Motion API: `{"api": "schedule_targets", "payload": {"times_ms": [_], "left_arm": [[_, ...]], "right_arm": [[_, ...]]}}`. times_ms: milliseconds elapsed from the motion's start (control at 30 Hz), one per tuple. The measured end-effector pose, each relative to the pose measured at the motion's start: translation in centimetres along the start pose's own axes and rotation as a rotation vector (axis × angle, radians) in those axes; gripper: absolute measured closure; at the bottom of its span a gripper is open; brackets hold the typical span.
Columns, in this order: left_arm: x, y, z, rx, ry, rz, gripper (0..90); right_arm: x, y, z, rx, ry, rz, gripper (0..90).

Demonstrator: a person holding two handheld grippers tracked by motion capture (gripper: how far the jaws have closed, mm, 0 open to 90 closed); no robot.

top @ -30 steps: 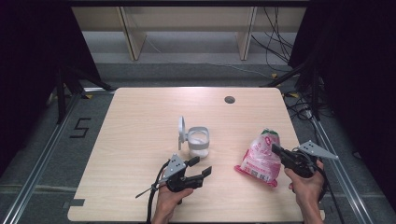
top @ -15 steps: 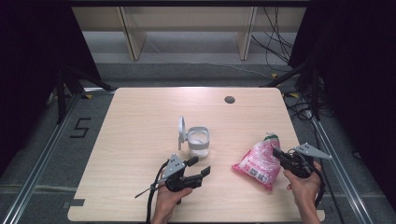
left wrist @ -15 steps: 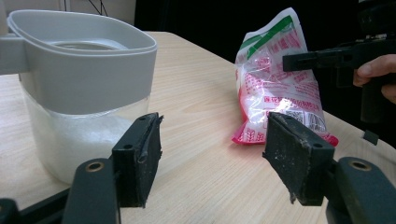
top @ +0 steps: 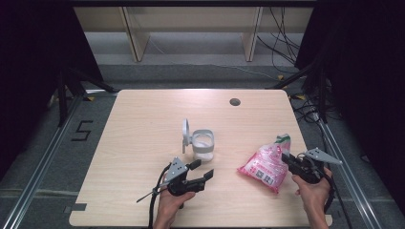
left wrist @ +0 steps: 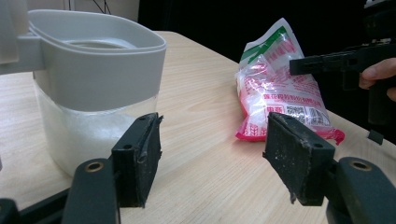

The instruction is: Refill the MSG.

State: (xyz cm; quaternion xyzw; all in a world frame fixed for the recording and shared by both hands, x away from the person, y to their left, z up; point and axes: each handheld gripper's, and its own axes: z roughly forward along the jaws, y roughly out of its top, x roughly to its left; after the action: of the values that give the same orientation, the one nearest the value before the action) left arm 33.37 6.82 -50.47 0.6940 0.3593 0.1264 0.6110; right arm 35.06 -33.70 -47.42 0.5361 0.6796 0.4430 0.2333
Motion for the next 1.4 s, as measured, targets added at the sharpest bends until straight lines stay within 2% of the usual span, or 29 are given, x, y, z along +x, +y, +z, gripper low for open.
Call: {"api": "schedule_targets", "payload": {"times_ms": [33,67,100,133,167,200,233,267,300,333,433,500,533,567,600,667,700,767,800,900,933,1033,1067,1100,1133,1267,1300,1333,1400], "left_arm": [[-0.1,0.0,-0.1,0.0,0.01,-0.004,35.2],[0.0,0.0,-0.1,0.001,0.009,-0.001,35.2],[0.0,0.0,-0.2,0.005,0.015,0.002,35.2],[0.1,0.0,-0.2,0.007,0.023,0.002,35.2],[0.1,0.0,-0.3,0.005,0.023,0.005,35.2],[0.2,0.0,-0.3,-0.005,0.018,-0.004,35.2],[0.2,0.1,-0.5,0.002,0.029,-0.002,35.2],[0.3,0.1,-0.4,-0.01,0.026,-0.01,35.3],[0.4,0.1,-0.6,0.004,0.031,0.0,35.3],[0.4,0.1,-0.5,0.001,0.032,-0.003,35.3],[0.3,0.1,-0.6,0.0,0.031,-0.002,35.3],[0.3,0.1,-0.6,0.001,0.032,-0.002,35.3],[0.4,0.1,-0.6,0.002,0.033,-0.001,35.3],[0.4,0.1,-0.6,0.004,0.032,0.004,35.4],[0.4,0.1,-0.6,0.004,0.033,0.002,35.4],[0.5,0.2,-0.7,0.009,0.042,-0.004,35.4],[0.5,0.2,-0.6,0.004,0.042,-0.008,35.4],[0.7,0.3,-0.6,-0.006,0.026,-0.008,35.4],[0.6,0.4,-0.7,0.0,0.04,-0.005,35.4],[0.8,0.5,-0.8,-0.005,0.038,0.0,36.0],[0.8,0.5,-0.9,-0.005,0.046,-0.005,36.3],[1.1,0.6,-1.0,0.001,0.061,0.004,37.7],[1.2,0.6,-1.1,0.004,0.066,0.012,38.5],[1.2,0.6,-1.2,0.004,0.071,0.014,39.4],[1.4,0.7,-1.3,0.011,0.077,0.026,40.2],[1.8,0.9,-1.5,0.007,0.089,0.036,44.2],[1.8,1.0,-1.7,0.005,0.099,0.028,45.9],[1.9,1.1,-1.8,0.007,0.097,0.042,48.3],[2.1,1.3,-2.1,0.001,0.088,0.048,53.2]], "right_arm": [[-0.2,0.1,-0.2,0.009,0.018,-0.002,72.5],[-0.2,0.0,-0.3,0.004,-0.023,0.015,69.2],[-0.1,-0.1,-0.5,-0.001,-0.033,0.049,68.3],[-0.4,-0.1,-0.7,-0.004,-0.019,0.029,67.0],[-0.2,-0.3,-0.9,-0.023,-0.037,0.053,64.6],[-0.4,-0.3,-1.2,-0.02,-0.064,0.021,62.3],[0.0,-0.4,-1.6,-0.04,-0.073,0.063,60.4],[0.0,-0.4,-1.9,-0.05,-0.082,0.071,59.8],[0.0,-0.3,-2.1,-0.075,-0.059,0.08,59.7],[0.1,-0.2,-2.4,-0.064,-0.079,0.072,59.2],[0.2,-0.4,-2.5,-0.084,-0.058,0.058,58.5],[0.7,-0.5,-2.5,-0.071,-0.047,0.078,57.2],[0.5,-0.5,-2.3,-0.078,-0.049,0.043,56.1],[0.9,-0.5,-2.4,-0.074,-0.038,0.076,55.5],[1.1,-0.4,-2.4,-0.076,-0.013,0.066,54.8],[1.4,-0.4,-2.3,-0.078,-0.006,0.029,52.9],[2.0,-0.4,-2.1,-0.093,0.009,0.055,52.8],[2.6,-0.4,-1.9,-0.06,0.033,0.01,51.6],[3.1,-0.5,-1.8,-0.056,0.05,0.037,50.6],[4.0,-0.5,-1.5,-0.03,0.08,0.001,48.0],[4.5,-0.5,-1.4,-0.031,0.097,0.012,47.1],[5.2,-0.6,-1.0,-0.013,0.11,-0.036,45.8],[5.6,-0.7,-1.0,-0.001,0.118,-0.02,45.5],[5.6,-0.8,-0.8,0.005,0.117,-0.065,45.2],[6.0,-0.9,-0.7,0.007,0.125,-0.047,44.8],[6.4,-1.1,-0.6,0.028,0.131,-0.075,44.2],[6.3,-1.0,-0.5,0.02,0.138,-0.11,44.2],[6.6,-1.2,-0.5,0.037,0.133,-0.076,44.1],[6.4,-1.2,-0.4,0.03,0.144,-0.104,44.0]]}}
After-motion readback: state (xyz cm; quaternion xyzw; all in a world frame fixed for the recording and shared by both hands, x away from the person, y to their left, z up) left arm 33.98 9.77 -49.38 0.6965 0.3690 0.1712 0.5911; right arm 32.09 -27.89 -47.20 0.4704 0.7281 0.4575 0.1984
